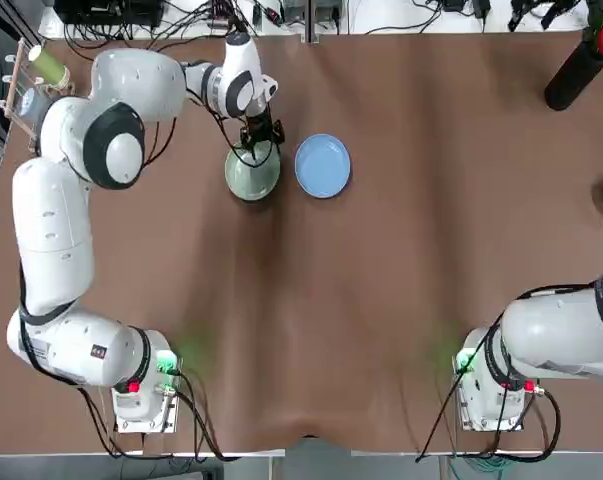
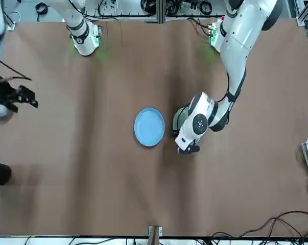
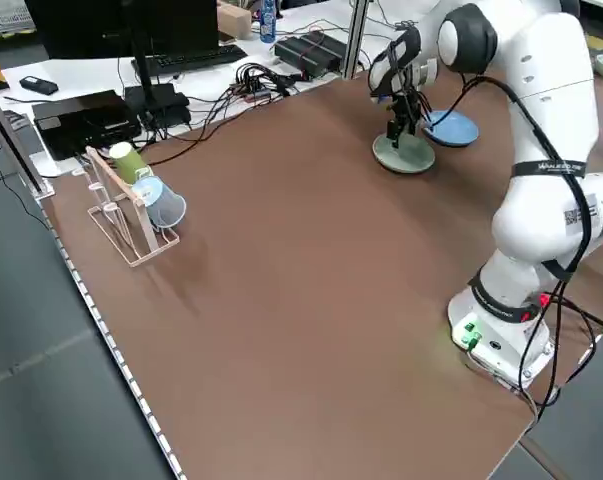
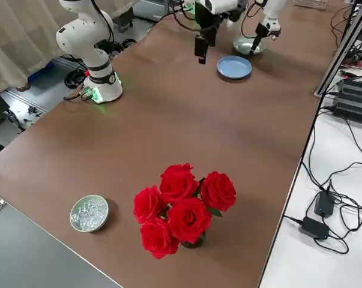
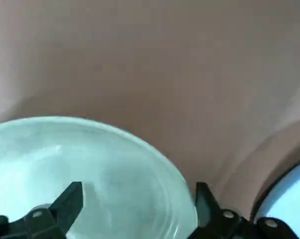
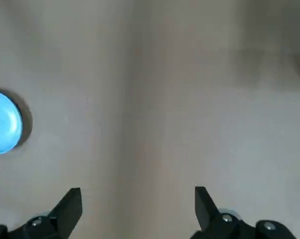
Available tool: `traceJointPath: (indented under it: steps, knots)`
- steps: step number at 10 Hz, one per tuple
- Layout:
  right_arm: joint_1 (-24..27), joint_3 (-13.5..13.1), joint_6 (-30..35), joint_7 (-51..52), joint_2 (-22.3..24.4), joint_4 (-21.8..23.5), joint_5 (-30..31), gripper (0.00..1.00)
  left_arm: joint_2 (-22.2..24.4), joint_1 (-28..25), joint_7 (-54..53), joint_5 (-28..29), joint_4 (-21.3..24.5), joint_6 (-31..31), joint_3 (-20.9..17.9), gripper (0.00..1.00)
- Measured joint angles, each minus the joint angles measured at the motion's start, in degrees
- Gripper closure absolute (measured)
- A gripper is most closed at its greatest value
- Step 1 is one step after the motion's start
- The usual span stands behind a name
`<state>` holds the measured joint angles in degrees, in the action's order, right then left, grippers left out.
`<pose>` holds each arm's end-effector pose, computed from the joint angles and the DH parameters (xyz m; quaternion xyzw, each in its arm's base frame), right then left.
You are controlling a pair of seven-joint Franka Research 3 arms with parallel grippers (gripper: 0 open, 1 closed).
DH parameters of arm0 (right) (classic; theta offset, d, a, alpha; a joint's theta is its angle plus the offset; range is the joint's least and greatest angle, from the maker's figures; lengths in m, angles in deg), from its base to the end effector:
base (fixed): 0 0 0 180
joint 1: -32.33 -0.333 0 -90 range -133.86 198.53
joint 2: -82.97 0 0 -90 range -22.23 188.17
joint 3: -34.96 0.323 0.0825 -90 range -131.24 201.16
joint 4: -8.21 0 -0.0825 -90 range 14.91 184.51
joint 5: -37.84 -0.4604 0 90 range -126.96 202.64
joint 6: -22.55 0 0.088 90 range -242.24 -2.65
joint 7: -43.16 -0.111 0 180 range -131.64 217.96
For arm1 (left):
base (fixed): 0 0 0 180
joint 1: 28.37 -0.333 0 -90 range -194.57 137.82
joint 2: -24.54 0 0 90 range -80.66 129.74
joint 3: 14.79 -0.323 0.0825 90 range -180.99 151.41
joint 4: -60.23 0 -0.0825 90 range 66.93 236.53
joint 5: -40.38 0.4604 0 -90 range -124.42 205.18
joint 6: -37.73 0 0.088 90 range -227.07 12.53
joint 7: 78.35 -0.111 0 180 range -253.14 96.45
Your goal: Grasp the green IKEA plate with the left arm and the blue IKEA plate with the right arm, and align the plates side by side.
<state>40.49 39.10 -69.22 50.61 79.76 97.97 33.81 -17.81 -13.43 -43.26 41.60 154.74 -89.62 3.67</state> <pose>0.6490 -0.0391 0.5970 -0.9989 -0.0284 0.0066 0.0380 0.6172 -0.3875 0.1361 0.9919 0.0400 -0.1107 0.0477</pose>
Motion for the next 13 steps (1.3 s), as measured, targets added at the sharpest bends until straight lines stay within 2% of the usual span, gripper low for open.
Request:
traceJointPath:
  steps: [2, 4, 5, 8, 13]
  knots:
    - [-0.88, -1.90, 3.41, -6.42, -0.09, -3.65, 0.07, 0.00, 1.15, 0.04, 0.09, 0.00, 0.05, 2.80, 0.07, 0.00]
    - [-3.95, -6.84, 4.49, -7.24, -0.15, -5.48, 0.10, 0.00, 1.17, 0.47, 0.10, 0.01, 0.88, 3.23, 0.11, 0.00]
    - [-4.94, -8.30, 4.65, -7.25, -0.18, -5.95, 0.18, 0.00, 1.17, 0.83, 0.14, 0.01, 1.69, 3.26, 0.11, 0.00]
    - [-6.93, -8.65, 2.89, -7.47, -1.36, -6.07, 5.65, 0.00, 1.15, 1.16, 0.24, 0.01, 3.30, 3.26, 0.07, 0.00]
    - [-8.65, -8.55, 1.22, -7.86, -4.21, -6.25, 5.20, 0.00, 1.14, 1.30, 0.24, 0.01, 2.85, 3.02, 0.05, 0.00]
